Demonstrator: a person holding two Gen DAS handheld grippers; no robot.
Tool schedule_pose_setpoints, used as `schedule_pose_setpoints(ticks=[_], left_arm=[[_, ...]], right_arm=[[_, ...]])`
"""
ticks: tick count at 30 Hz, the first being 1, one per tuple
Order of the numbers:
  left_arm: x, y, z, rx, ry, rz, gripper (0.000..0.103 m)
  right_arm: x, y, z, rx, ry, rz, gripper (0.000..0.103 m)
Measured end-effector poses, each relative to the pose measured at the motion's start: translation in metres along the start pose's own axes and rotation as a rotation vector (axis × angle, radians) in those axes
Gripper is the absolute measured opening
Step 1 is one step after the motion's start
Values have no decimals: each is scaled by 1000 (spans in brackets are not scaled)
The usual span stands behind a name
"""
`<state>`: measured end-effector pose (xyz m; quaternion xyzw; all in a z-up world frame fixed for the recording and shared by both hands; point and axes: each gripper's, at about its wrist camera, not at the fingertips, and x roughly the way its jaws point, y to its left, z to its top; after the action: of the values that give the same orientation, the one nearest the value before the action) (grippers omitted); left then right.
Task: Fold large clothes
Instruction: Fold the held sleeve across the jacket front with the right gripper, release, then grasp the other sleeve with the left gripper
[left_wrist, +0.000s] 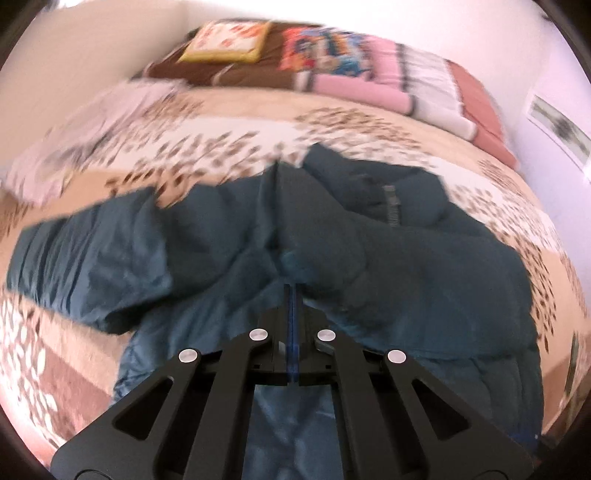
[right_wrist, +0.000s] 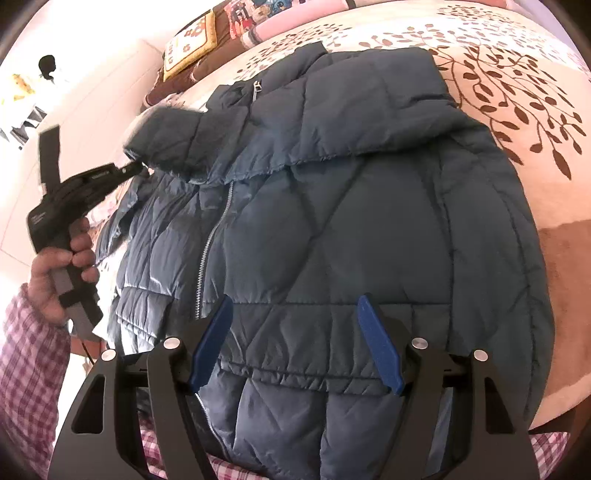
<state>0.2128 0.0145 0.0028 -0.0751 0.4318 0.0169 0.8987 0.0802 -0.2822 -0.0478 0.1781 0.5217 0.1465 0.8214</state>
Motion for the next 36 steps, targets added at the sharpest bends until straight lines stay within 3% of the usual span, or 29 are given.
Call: schedule_pose_setpoints(ticks=[7, 10, 12, 14, 15, 22, 25, 30, 36], left_arm=[[27, 46, -6, -126, 83, 44, 0], [24, 56, -18, -171, 100, 22, 5], [14, 60, -31, -180, 102, 3, 29], [3, 61, -47, -191, 94, 11, 46], [-4, 60, -56, -197, 93, 10, 50], [-39, 58, -110, -179, 142, 4, 54], [-52, 62, -124, -191, 131, -13, 56], [-65, 68, -138, -241, 122, -25, 61], [-74, 69, -143, -208, 114, -13, 61]], right_arm=[[5, 11, -3, -27, 28, -3, 69], [5, 20, -5, -45, 28, -12, 69], [6, 28, -8, -63, 31, -16, 69], [7, 37, -14, -88, 33, -30, 70], [6, 40, -18, -100, 36, -35, 71], [12, 66, -32, -193, 93, -90, 79], [9, 70, -36, -200, 100, -56, 79], [-1, 84, -41, -251, 75, -48, 79], [-6, 99, -45, -304, 62, -46, 79]])
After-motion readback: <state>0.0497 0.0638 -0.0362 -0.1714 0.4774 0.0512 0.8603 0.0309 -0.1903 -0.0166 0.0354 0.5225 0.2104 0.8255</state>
